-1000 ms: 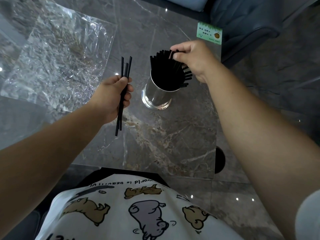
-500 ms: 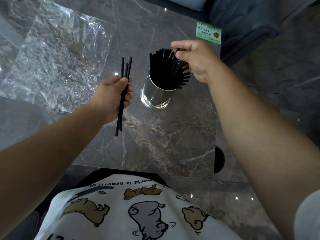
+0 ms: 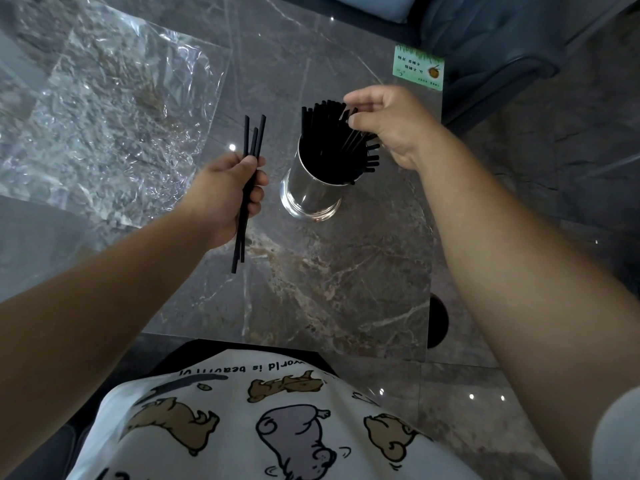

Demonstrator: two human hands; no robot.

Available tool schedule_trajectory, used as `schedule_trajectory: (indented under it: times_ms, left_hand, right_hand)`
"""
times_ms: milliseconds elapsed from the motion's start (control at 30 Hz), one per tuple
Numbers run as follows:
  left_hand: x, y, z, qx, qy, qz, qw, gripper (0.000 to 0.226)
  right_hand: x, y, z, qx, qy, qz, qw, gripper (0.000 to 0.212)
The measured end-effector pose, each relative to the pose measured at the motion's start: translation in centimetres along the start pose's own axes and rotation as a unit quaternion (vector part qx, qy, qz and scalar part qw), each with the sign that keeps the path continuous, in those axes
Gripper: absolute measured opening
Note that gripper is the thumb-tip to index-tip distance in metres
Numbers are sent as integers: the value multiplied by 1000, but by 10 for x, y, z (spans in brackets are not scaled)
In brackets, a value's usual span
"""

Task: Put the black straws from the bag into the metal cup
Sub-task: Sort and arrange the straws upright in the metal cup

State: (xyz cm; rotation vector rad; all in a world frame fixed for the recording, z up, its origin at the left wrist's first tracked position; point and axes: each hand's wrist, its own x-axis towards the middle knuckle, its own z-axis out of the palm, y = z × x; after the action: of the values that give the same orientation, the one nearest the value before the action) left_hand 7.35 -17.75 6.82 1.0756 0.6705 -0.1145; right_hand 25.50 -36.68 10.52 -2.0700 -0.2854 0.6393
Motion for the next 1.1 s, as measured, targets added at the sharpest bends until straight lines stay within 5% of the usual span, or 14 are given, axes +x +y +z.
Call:
schedule_trajectory:
  times_ms: [400, 733, 933, 1033, 1100]
  left_hand:
    - [5, 2, 3, 1, 1, -3, 1000, 16]
    - [2, 16, 0, -3, -11, 24, 1000, 19]
    - [-10, 35, 4, -12, -66, 76, 995, 17]
    - [-16, 45, 10, -25, -90, 98, 991, 18]
    - [-19, 49, 16, -37, -110, 100, 988, 19]
  right_hand:
    - [-1, -5, 4, -47, 19, -12, 999, 18]
    - [-11, -39, -23, 34, 74, -41, 996, 5]
    - [-18, -66, -69, 183, 264, -84, 943, 11]
    - [-28, -74, -72, 187, 221, 8, 957, 28]
    - [-43, -86, -40, 201, 176, -76, 961, 21]
